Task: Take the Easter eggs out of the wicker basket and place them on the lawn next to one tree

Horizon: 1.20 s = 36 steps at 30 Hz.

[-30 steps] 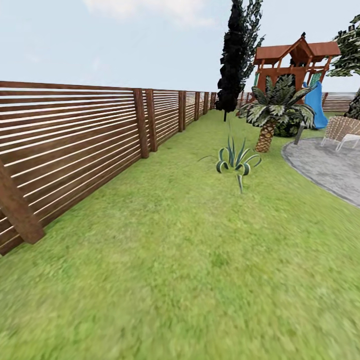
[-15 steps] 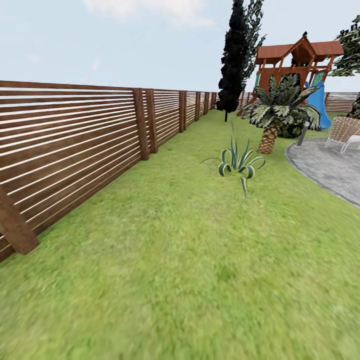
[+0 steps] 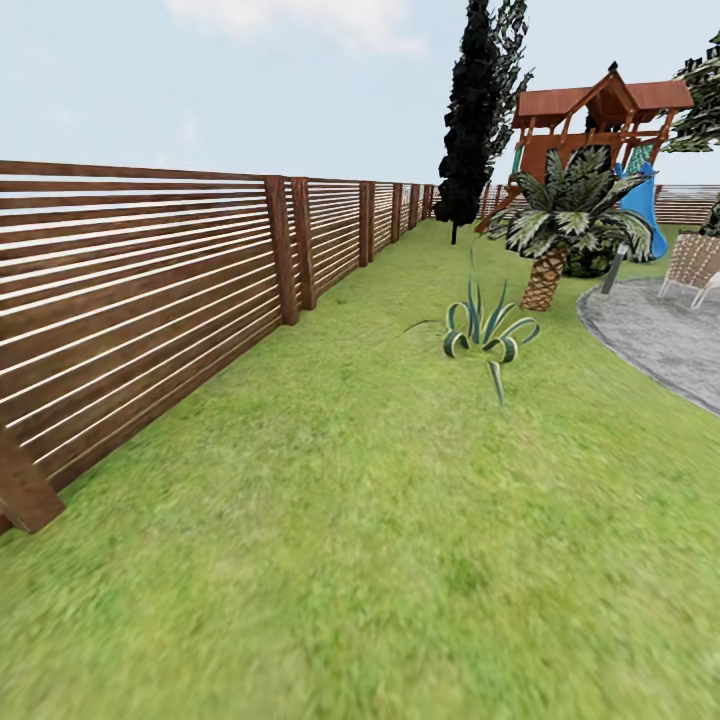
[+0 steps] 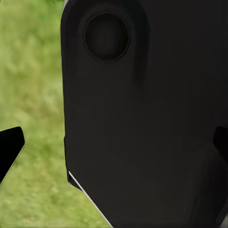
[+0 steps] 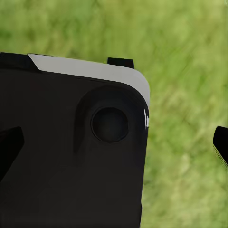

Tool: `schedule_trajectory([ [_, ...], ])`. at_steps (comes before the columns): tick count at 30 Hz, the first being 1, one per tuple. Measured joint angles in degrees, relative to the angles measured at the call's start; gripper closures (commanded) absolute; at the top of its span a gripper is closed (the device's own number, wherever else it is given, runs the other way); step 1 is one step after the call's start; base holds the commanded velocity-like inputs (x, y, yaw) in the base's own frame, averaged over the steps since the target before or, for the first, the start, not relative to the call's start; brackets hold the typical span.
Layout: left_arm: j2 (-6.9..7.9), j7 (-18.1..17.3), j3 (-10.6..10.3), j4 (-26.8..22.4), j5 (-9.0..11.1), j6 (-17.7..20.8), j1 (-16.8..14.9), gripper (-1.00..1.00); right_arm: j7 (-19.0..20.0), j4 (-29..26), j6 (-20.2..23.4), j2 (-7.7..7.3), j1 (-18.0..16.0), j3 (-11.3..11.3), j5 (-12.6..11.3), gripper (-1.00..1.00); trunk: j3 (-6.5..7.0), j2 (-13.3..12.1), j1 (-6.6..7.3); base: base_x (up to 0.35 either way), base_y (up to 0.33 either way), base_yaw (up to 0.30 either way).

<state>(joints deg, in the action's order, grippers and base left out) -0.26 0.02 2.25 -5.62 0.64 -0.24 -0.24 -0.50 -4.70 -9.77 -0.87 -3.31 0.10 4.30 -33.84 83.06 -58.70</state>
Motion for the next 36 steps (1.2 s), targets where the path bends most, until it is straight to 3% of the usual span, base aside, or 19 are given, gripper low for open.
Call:
schedule_trajectory([
  [36,-0.09,0.02,0.0,-0.08,0.01,0.0,0.0,-1.0,0.2,0.02,0.07,-0.22,0.0,-0.03,0.14,-1.0,0.0,0.0,0.0,0.325,0.012,0.0],
])
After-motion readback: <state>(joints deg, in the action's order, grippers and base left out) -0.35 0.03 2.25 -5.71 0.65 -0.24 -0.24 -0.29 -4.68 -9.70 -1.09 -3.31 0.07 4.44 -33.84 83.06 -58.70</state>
